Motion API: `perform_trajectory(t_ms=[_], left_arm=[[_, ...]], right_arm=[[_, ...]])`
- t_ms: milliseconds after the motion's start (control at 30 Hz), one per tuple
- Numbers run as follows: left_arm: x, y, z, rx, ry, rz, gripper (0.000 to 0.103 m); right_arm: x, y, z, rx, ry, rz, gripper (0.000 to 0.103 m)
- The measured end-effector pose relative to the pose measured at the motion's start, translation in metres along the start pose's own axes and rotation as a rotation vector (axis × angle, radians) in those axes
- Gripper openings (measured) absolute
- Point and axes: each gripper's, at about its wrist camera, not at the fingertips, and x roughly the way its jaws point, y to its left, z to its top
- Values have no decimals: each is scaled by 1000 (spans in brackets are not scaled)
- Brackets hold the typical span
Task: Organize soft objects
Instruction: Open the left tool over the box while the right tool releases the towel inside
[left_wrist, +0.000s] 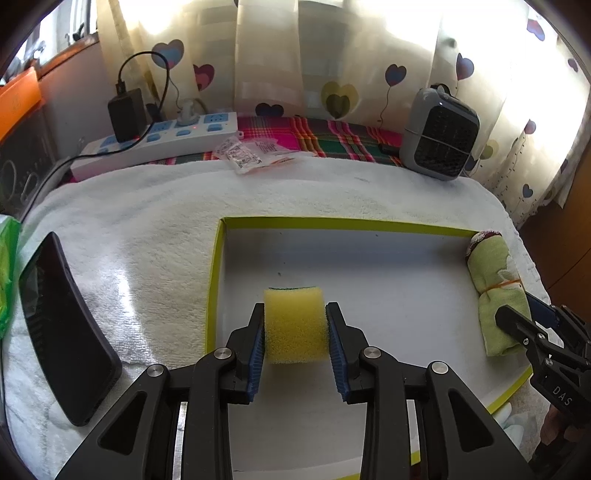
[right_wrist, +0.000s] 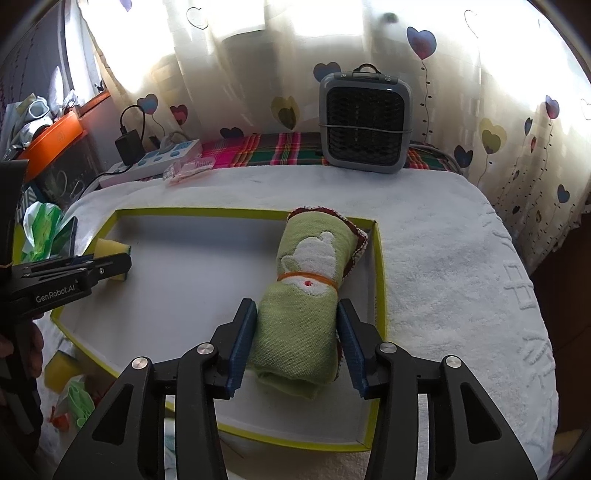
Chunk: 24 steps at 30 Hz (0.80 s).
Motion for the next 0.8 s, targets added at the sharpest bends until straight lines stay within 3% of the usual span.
perform_trajectory(t_ms=[267, 467, 800], left_arm=[[-8, 0, -1, -2, -20, 10, 43], [-17, 2, -5, -10, -25, -5, 44], [-34, 2, -15, -14, -39, -7, 47]], right_arm=[[-6, 1, -3, 5, -16, 4, 56], [-13, 1, -6, 15, -31, 12, 62], [-28, 3, -13, 31, -48, 11, 62]])
